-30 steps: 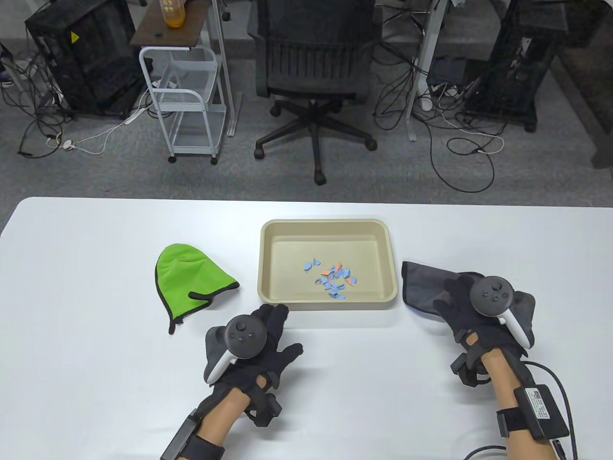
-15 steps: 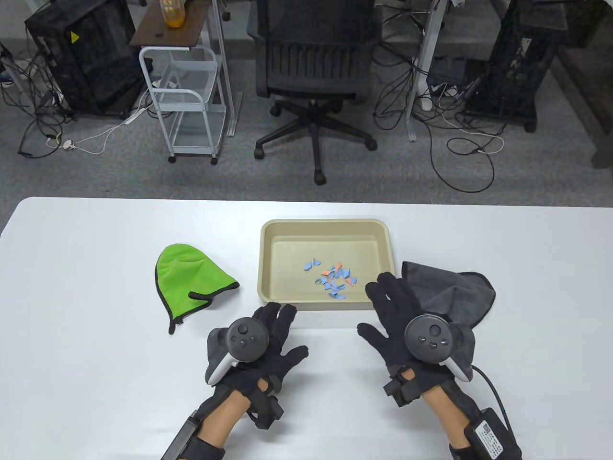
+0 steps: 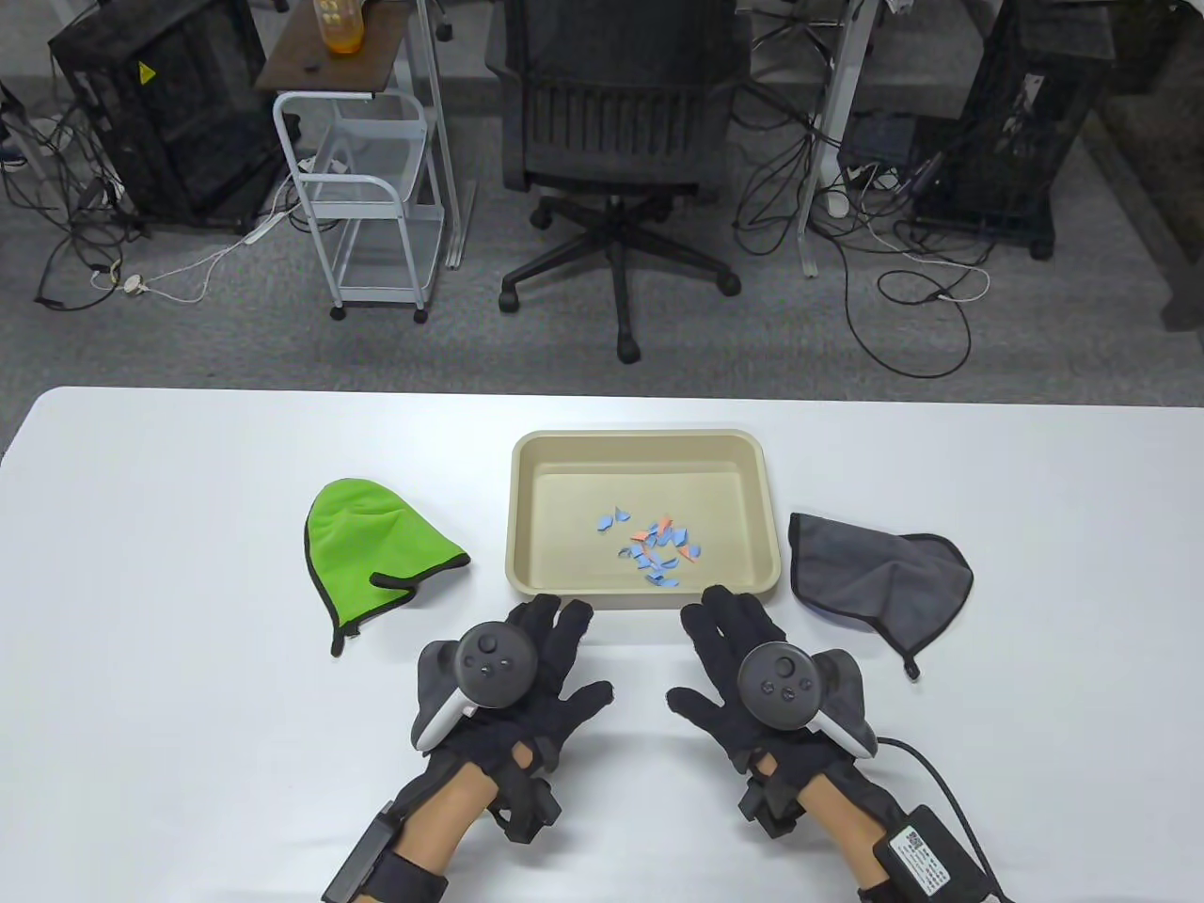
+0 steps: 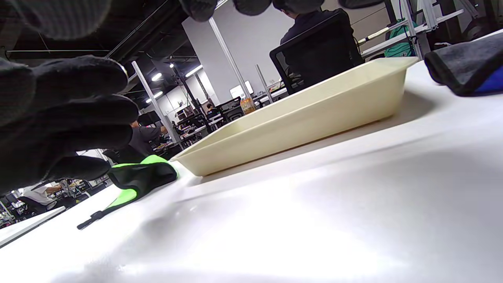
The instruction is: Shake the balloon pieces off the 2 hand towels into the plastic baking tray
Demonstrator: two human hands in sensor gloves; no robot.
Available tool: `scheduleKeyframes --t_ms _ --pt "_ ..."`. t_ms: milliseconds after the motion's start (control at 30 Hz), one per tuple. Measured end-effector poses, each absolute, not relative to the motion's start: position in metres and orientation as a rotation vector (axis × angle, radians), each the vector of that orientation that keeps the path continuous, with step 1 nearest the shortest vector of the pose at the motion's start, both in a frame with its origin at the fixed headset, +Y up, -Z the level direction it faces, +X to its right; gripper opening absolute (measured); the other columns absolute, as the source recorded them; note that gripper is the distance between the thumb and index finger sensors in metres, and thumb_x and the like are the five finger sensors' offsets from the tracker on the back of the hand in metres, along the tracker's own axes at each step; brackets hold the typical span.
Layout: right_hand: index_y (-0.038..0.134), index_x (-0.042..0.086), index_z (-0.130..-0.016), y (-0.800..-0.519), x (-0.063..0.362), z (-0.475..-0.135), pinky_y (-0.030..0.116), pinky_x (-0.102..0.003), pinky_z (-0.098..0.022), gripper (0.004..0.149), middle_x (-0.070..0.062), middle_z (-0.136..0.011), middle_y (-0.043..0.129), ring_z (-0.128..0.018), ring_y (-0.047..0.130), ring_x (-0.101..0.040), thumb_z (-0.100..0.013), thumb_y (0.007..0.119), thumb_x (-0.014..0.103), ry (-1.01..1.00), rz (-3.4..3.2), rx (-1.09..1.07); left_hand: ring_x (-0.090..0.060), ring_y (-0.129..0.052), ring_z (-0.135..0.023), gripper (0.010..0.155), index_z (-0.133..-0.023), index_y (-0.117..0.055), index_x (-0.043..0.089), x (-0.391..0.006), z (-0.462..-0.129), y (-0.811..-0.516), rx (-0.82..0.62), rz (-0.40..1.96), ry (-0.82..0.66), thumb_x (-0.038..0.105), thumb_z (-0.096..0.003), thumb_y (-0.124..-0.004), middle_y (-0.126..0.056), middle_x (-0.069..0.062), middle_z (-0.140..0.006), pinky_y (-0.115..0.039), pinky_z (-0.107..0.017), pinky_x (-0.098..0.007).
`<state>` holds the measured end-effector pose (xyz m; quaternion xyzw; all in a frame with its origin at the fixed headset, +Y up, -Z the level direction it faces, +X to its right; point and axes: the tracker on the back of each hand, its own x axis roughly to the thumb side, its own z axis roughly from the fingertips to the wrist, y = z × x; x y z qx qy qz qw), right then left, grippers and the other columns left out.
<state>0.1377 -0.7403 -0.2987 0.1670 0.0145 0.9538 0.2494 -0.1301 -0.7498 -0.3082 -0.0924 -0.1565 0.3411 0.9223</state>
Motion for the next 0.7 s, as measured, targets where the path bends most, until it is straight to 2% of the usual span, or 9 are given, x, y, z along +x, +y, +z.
scheduleKeyframes --t_ms 700 --pt "0.034 0.031 -0.105 -0.7408 0.1354 -0.2952 0.040 -0.063 -0.075 0.082 -0.005 -0.121 0.025 -0.108 0.026 -0.039 -0.037 0.064 0.066 0.018 2.602 0.495 -0.049 -0.019 -0.110 0.087 -0.106 -0.024 0.035 -0.1254 -0.3076 -0.7502 -0.199 0.691 -0.337 0.061 -0.0360 -0.069 -0.017 -0.013 -0.114 -0.034 -0.071 -0.074"
